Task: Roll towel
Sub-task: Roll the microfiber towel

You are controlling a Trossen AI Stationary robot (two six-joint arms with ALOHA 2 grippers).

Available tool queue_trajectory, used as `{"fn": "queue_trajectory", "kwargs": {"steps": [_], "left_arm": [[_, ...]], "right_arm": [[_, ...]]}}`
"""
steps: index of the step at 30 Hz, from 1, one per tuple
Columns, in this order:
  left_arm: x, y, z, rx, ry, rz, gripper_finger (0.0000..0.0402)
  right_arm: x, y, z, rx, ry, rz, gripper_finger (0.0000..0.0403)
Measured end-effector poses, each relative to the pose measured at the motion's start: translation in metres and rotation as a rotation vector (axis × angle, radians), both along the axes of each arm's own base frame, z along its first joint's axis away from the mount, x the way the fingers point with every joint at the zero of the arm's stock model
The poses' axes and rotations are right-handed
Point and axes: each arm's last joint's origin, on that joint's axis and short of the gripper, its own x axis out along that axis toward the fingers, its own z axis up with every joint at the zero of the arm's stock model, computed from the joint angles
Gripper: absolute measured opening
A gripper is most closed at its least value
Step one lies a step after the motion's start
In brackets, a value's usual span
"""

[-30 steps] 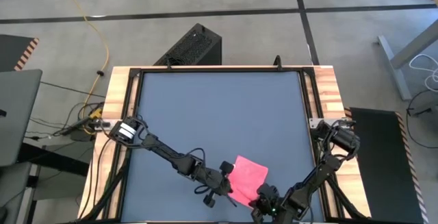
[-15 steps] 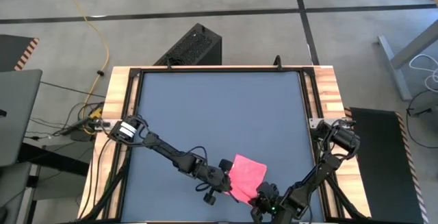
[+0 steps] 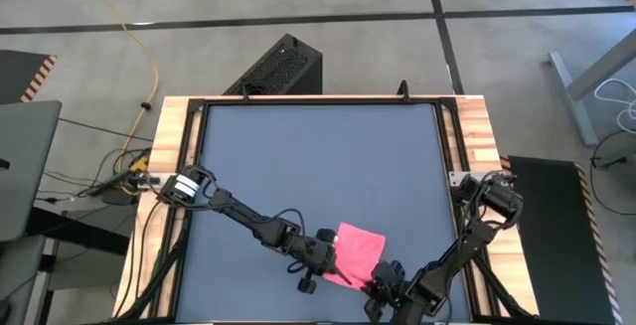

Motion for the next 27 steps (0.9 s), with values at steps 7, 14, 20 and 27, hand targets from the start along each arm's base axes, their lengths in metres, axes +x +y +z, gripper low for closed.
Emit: {"fn": "queue_trajectory", "kwargs": {"steps": [7, 14, 20, 27], "left_arm": [[-0.001, 0.007, -0.002, -0.088, 0.093, 0.043, 0.0000], [-0.004, 0.008, -0.004, -0.198, 0.202, 0.099, 0.0000], [-0.006, 0.008, -0.005, -0.336, 0.315, 0.105, 0.0000], [-0.005, 0.012, -0.006, -0.356, 0.336, 0.104, 0.0000]], "right_arm": [[0.008, -0.018, 0.021, -0.076, 0.019, 0.034, 0.0102], [0.012, -0.031, 0.036, -0.179, 0.042, 0.106, 0.0102], [0.003, -0.003, 0.039, -0.393, -0.048, 0.467, 0.0102], [0.000, 0.010, 0.037, -0.686, -0.105, 0.708, 0.0103]]}}
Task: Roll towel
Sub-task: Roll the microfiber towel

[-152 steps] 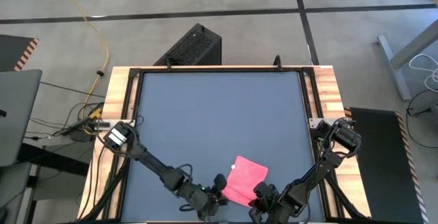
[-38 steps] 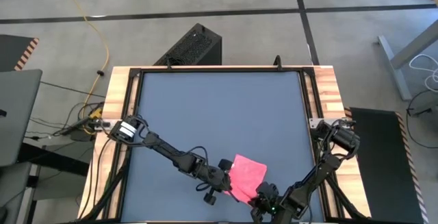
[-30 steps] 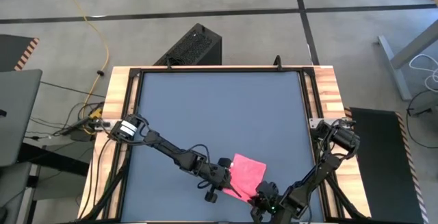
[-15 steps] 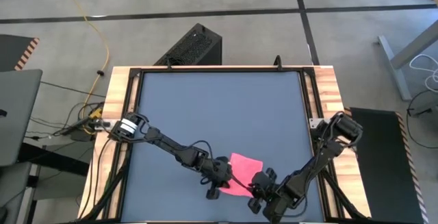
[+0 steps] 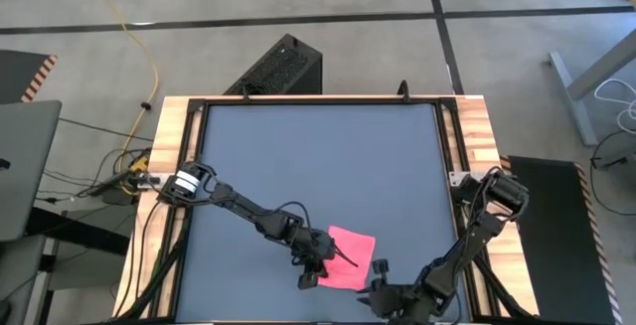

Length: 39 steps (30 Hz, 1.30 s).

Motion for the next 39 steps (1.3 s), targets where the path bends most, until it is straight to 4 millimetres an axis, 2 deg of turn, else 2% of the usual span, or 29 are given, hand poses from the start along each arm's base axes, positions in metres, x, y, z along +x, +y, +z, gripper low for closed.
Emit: {"fn": "queue_trajectory", "kwargs": {"steps": [6, 13, 18, 24, 31, 39], "left_arm": [[0.000, 0.000, 0.000, -0.002, 0.002, -0.002, 0.0000], [0.000, 0.001, -0.001, 0.003, -0.004, -0.018, 0.0000], [0.000, 0.002, -0.001, 0.004, -0.006, -0.019, 0.0000], [0.000, 0.002, -0.001, 0.007, -0.013, -0.029, 0.0000], [0.000, 0.001, 0.000, 0.002, -0.018, -0.035, 0.0000], [0.001, 0.001, 0.000, 0.006, -0.029, -0.050, 0.0000]], "right_arm": [[0.002, 0.000, 0.001, -0.162, -0.015, 0.119, 0.0121], [0.016, -0.014, -0.001, -0.165, 0.030, 0.100, 0.0192], [0.020, -0.015, -0.005, -0.172, 0.037, 0.103, 0.0232], [0.016, -0.013, -0.024, -0.231, 0.072, 0.086, 0.0234], [0.012, -0.012, -0.030, -0.255, 0.074, 0.040, 0.0222], [0.011, -0.012, -0.032, -0.191, 0.076, -0.017, 0.0216]]}}
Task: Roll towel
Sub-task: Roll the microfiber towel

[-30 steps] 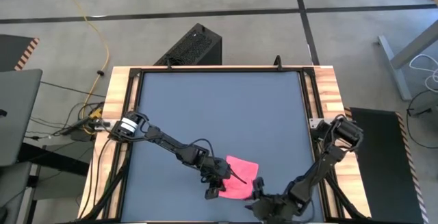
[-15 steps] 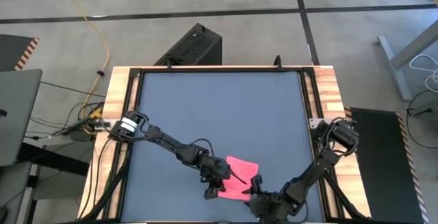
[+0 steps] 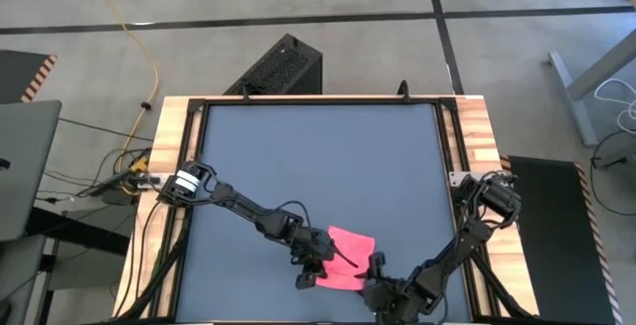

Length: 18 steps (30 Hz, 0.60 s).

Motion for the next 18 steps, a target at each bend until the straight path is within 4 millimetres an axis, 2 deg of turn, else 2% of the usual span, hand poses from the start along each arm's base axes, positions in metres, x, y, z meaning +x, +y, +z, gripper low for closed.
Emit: {"fn": "queue_trajectory", "kwargs": {"steps": [13, 18], "left_arm": [[0.000, 0.000, 0.000, 0.002, -0.007, -0.007, 0.0000], [0.000, 0.000, 0.000, 0.001, -0.006, -0.007, 0.0000]], "right_arm": [[-0.004, 0.001, 0.000, 0.010, 0.010, -0.017, 0.0216], [0.005, 0.011, 0.019, -0.026, -0.023, 0.050, 0.0216]]}}
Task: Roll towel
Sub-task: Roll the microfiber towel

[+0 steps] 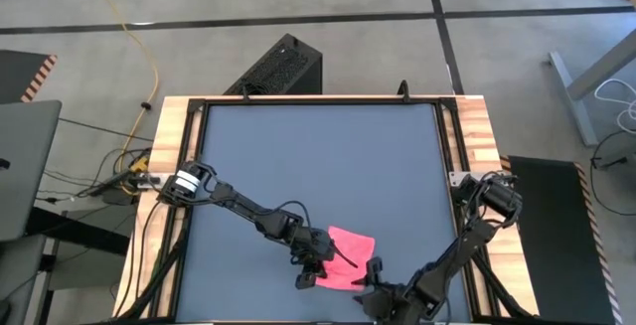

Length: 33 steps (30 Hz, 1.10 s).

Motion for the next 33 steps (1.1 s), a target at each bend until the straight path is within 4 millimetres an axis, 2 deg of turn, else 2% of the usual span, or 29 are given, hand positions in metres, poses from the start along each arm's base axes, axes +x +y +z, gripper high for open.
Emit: {"fn": "queue_trajectory", "kwargs": {"steps": [4, 7, 19, 33], "left_arm": [[0.000, 0.000, 0.000, 0.000, 0.000, 0.000, 0.0000], [0.000, 0.000, 0.000, 0.000, 0.000, 0.000, 0.0000], [0.000, 0.000, 0.000, -0.004, 0.003, -0.002, 0.0000], [0.000, 0.001, 0.000, -0.008, 0.004, -0.006, 0.0000]], "right_arm": [[0.007, 0.009, 0.017, 0.010, -0.033, 0.031, 0.0216], [0.006, 0.011, 0.019, 0.018, -0.039, 0.035, 0.0216], [0.008, 0.009, -0.024, -0.046, 0.036, -0.047, 0.0216], [0.007, 0.013, -0.019, -0.037, -0.015, -0.080, 0.0216]]}}
